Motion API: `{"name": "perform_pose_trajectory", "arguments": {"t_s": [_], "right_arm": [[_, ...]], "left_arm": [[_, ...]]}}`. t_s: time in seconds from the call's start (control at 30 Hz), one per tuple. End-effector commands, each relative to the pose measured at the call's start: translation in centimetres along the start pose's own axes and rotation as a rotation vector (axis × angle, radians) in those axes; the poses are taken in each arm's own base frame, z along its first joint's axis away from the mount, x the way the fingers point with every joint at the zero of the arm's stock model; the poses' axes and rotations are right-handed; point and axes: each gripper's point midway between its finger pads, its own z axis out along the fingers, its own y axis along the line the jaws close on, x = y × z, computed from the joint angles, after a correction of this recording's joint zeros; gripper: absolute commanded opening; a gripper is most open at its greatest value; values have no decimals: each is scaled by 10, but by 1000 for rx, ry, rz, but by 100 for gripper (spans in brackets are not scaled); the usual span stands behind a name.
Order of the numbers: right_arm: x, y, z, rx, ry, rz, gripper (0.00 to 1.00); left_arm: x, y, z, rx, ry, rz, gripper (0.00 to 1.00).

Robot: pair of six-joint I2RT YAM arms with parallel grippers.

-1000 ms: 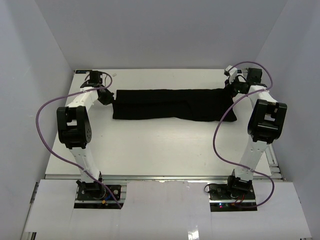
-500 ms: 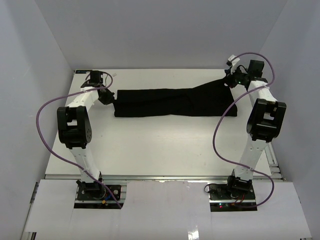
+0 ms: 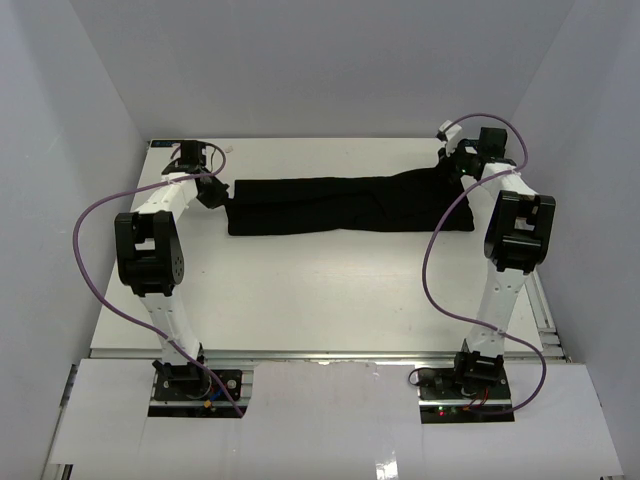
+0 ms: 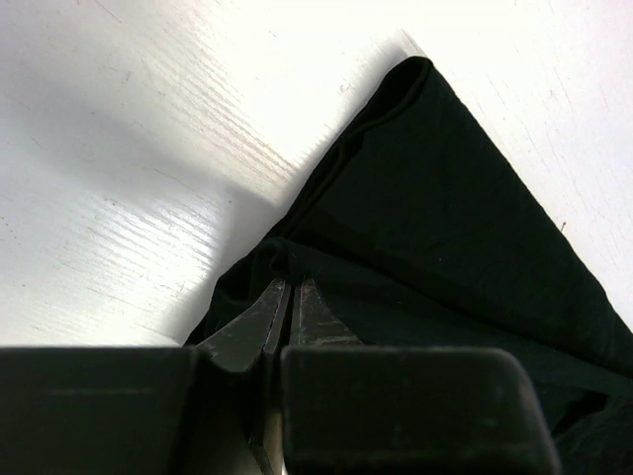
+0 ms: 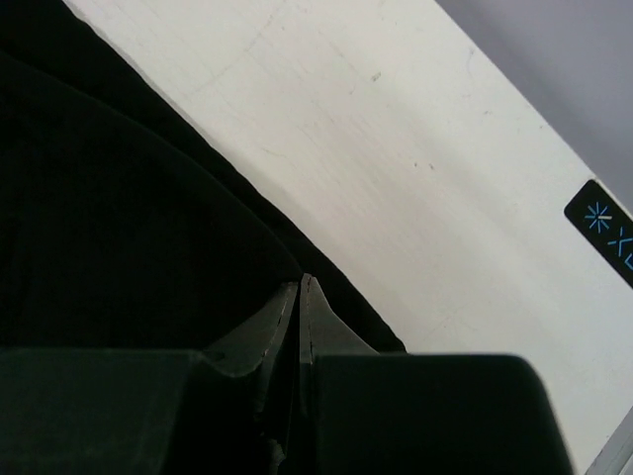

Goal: Fold and stack the t-shirts
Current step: Fold the other side of the tshirt into a rectangle

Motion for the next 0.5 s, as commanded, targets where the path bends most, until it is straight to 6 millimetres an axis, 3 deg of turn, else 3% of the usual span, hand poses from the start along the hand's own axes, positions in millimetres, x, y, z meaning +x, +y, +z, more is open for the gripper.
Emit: {"name": "perform_pose_trajectory", "arguments": {"t_s": [0.0,0.2,0.47], "right_arm": [[-13,-21,-4,63,-1,-53,6],[-2,-23,1,77,31,-47,7],[-1,-21,2,79,34,-48,7]], "left_arm": [[-29,-17,-26,43,-105,9,8],[-43,-26,-37,69,-156,10,8],[-34,-28,-18,78,-113,15,8]]}}
